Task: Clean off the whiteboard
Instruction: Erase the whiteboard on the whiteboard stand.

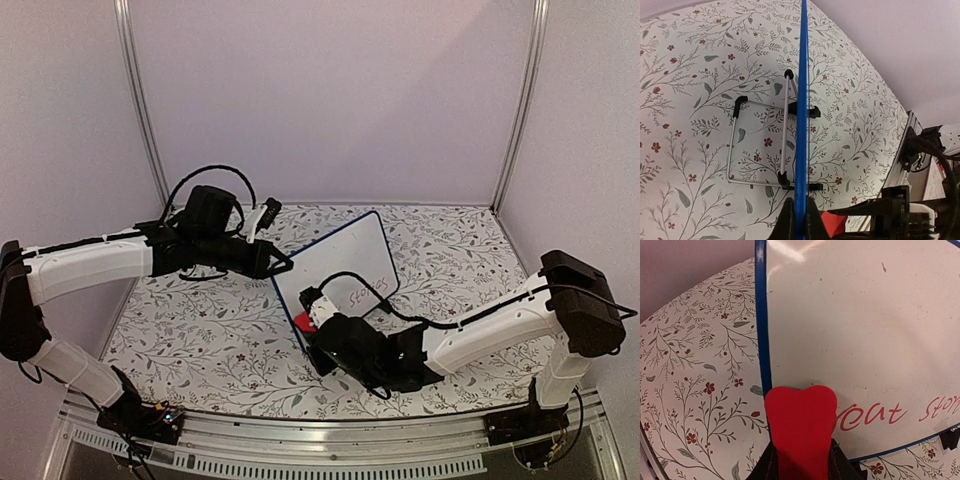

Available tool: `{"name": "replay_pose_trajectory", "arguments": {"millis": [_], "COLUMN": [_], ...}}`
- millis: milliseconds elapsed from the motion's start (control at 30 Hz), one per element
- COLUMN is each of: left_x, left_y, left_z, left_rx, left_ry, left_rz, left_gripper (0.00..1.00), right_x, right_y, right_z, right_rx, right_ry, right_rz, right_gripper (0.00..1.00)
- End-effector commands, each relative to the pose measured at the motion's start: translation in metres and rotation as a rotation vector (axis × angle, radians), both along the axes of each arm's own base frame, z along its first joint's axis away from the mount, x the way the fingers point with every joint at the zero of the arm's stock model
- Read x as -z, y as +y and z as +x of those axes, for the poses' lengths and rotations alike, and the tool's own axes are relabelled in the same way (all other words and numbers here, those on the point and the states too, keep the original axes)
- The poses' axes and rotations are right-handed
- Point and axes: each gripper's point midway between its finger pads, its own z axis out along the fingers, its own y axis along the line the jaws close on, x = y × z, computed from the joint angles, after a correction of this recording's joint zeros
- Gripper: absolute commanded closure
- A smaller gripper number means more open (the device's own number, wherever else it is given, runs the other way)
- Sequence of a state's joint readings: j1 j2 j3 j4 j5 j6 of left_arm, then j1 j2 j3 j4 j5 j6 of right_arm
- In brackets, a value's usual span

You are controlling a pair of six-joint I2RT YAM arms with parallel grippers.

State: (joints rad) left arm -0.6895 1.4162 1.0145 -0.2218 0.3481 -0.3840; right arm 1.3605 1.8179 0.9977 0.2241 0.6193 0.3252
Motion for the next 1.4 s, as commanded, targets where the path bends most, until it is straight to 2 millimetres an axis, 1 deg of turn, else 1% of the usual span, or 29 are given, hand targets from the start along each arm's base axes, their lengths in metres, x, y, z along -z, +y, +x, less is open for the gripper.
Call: {"name": "replay_pose_trajectory", "arguments": {"millis": [0,167,733,1100,1200,1267,1333,1367], "left_x": [-0.008,-0.008,-0.007,-0.007,-0.006,-0.006,-0.005,-0.005], "left_y": [0.002,0.002,0.001,0.001,0.001,0.001,0.001,0.001], "left_z": [0.011,0.011,0.011,0.01,0.01,0.011,0.01,0.011], "left_rx": [-0.025,-0.024,-0.02,-0.017,-0.017,-0.019,-0.018,-0.018], "left_ry": [-0.04,-0.038,-0.035,-0.032,-0.03,-0.029,-0.027,-0.028], "left_rz": [-0.022,-0.023,-0.026,-0.028,-0.027,-0.025,-0.024,-0.024], "left_gripper": [1.0,1.0,1.0,1.0,1.0,1.0,1.0,1.0], "right_x": [0.027,0.038,0.06,0.07,0.069,0.064,0.055,0.048], "right_y": [0.0,-0.005,-0.021,-0.031,-0.031,-0.03,-0.028,-0.026], "right_z": [-0.005,-0.006,-0.012,-0.015,-0.015,-0.014,-0.012,-0.011], "right_rx": [-0.023,-0.014,-0.001,0.009,0.01,0.011,0.011,0.011], "right_ry": [0.041,0.065,0.11,0.139,0.137,0.129,0.11,0.097], "right_rz": [-0.074,-0.095,-0.136,-0.155,-0.153,-0.146,-0.137,-0.126], "right_gripper": [0.77,0.78,0.77,0.78,0.78,0.78,0.78,0.78]}}
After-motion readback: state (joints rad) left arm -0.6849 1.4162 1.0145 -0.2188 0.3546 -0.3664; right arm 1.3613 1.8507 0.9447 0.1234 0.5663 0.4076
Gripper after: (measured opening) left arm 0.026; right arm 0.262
